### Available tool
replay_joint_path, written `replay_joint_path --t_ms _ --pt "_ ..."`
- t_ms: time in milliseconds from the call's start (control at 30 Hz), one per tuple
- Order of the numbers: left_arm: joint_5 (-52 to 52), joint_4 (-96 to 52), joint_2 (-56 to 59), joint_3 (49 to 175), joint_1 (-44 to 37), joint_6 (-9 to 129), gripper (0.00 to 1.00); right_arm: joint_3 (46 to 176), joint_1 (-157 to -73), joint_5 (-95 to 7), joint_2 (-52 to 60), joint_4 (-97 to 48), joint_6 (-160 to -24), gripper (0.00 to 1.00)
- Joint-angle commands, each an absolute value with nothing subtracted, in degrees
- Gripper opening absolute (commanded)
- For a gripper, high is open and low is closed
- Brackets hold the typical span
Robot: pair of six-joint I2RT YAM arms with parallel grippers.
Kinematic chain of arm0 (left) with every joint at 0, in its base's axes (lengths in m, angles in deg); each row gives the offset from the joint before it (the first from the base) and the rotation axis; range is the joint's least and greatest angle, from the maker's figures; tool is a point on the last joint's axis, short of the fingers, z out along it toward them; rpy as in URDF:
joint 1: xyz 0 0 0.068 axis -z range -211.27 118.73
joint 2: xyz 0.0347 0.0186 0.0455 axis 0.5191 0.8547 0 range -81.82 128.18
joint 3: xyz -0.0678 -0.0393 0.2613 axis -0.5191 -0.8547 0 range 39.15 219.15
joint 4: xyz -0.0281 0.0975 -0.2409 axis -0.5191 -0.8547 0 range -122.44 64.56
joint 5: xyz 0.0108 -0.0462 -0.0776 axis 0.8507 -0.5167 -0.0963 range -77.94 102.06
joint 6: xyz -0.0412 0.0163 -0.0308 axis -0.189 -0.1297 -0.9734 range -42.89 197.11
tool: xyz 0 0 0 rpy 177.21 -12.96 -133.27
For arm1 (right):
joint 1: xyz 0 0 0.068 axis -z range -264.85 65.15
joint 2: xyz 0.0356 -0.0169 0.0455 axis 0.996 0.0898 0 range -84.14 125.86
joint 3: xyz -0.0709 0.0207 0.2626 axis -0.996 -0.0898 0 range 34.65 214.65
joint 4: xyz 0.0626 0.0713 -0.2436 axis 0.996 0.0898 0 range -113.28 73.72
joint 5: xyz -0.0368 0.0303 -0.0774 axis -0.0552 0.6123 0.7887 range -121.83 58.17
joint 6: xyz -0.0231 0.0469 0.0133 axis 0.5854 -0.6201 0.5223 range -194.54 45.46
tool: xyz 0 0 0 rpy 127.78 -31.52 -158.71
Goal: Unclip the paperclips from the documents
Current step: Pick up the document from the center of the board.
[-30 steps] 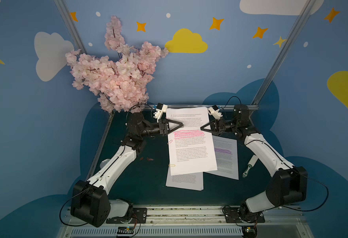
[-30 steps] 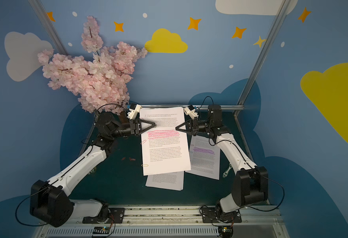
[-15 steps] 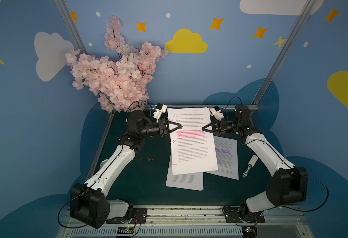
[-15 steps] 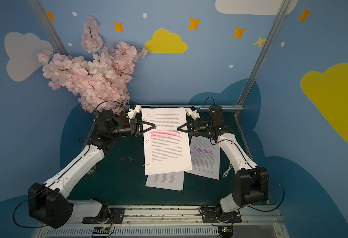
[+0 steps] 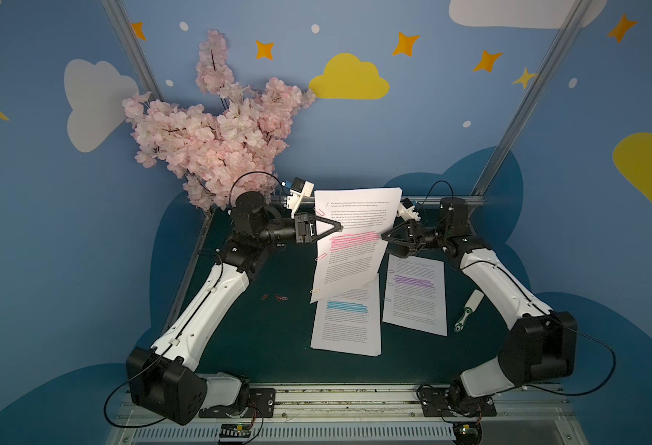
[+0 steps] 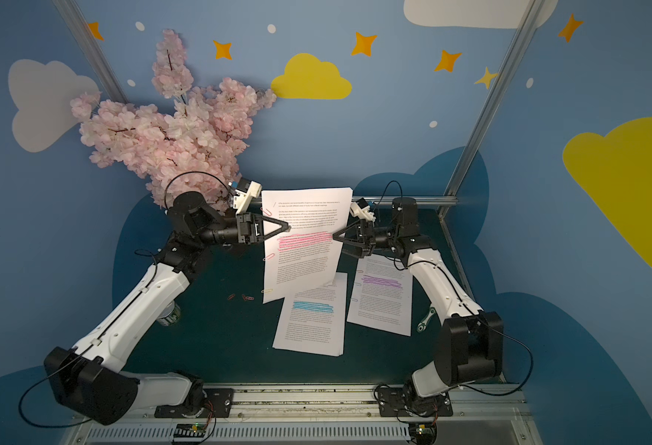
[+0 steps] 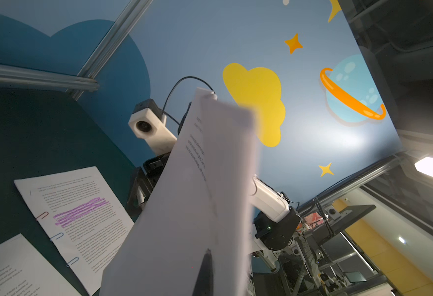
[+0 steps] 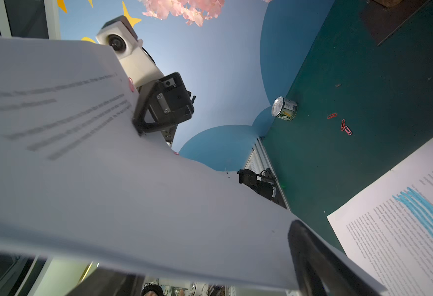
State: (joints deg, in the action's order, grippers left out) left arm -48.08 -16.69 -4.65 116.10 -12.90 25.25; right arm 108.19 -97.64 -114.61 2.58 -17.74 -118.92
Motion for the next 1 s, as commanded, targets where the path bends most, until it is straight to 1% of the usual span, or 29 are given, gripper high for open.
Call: replay_joint_path --t_ms 0,167,333,500,700,800,967 --pt "-53.1 -16.1 -3.3 120.2 -13.1 25.0 0.02 108.8 -97.5 -117.0 2.2 -27.5 -122.7 0.88" --pt "-56.5 -11.8 -1.5 123.3 -13.1 17.9 0.02 109.9 -97.5 -116.4 0.5 -34.1 -126.8 0.91" --pt "-55.8 -5.4 -1.7 121.7 -12.9 12.5 0.02 107.6 -98.0 -111.9 -4.5 -42.0 -133.9 0.96" --pt "-53.9 3.5 -0.9 117.9 -11.0 7.3 0.02 108.0 -100.3 -112.8 -5.7 -41.9 -134.3 0.97" --pt "-52.4 5.0 0.6 115.7 -8.3 7.7 0.02 106.6 -103.0 -112.4 -5.4 -40.8 -133.3 0.96" --pt "-52.0 3.0 0.3 115.3 -8.3 9.6 0.04 106.0 -102.6 -112.3 -5.6 -37.9 -131.8 0.93" --pt "-51.8 -2.8 -1.4 114.7 -9.0 14.6 0.04 105.8 -100.4 -112.0 -7.3 -29.5 -126.8 0.78"
